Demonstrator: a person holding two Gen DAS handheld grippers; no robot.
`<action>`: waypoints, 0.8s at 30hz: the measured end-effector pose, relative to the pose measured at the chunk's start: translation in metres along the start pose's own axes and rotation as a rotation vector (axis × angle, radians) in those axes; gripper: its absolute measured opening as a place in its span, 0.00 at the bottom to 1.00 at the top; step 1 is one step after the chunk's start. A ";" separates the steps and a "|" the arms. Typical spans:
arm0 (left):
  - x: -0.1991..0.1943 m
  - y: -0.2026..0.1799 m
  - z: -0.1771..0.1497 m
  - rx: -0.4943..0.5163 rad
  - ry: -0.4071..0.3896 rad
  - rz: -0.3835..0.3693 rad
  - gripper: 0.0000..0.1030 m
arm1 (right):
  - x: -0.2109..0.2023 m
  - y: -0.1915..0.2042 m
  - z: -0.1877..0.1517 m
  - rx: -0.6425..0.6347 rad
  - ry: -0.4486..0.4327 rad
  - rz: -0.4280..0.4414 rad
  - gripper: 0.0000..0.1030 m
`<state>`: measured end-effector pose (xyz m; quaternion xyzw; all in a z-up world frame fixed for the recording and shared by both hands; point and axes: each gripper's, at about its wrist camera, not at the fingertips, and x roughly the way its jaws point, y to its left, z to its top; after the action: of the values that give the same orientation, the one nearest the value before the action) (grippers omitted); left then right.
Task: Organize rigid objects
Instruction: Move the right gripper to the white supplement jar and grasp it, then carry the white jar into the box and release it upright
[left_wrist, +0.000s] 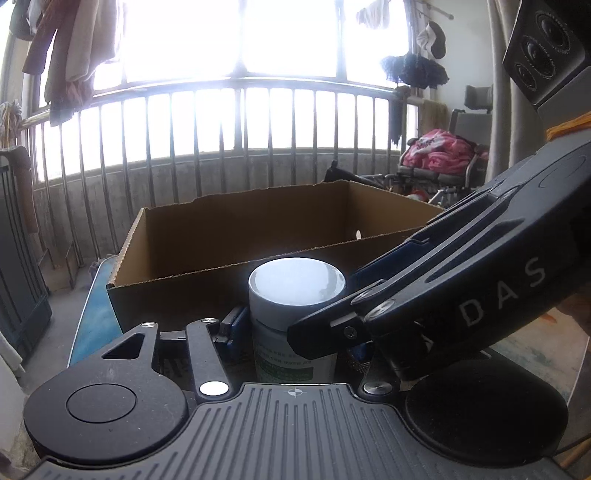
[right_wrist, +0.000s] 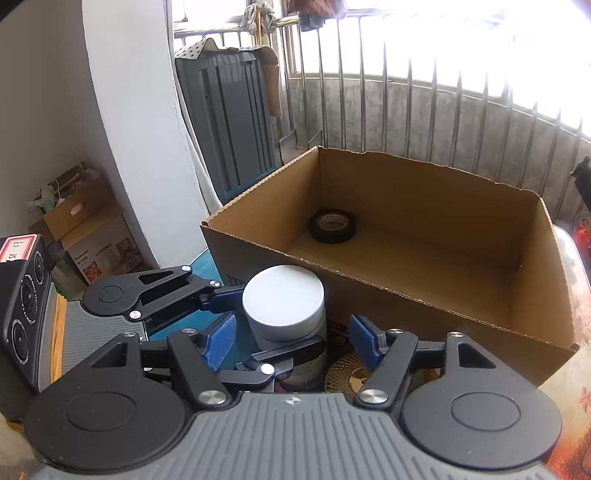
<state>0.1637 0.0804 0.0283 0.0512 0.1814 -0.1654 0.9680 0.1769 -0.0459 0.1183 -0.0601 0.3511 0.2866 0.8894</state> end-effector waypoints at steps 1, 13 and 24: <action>-0.001 -0.002 -0.002 0.015 -0.007 0.000 0.51 | 0.003 0.001 -0.002 -0.008 0.011 0.002 0.59; -0.049 -0.017 0.032 0.076 -0.068 0.019 0.51 | -0.038 0.019 0.009 -0.034 -0.079 0.030 0.50; -0.048 -0.014 0.104 0.151 -0.092 -0.002 0.51 | -0.086 0.022 0.064 -0.064 -0.115 0.010 0.50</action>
<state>0.1519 0.0649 0.1419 0.1165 0.1240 -0.1817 0.9685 0.1516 -0.0480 0.2248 -0.0704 0.2903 0.3052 0.9042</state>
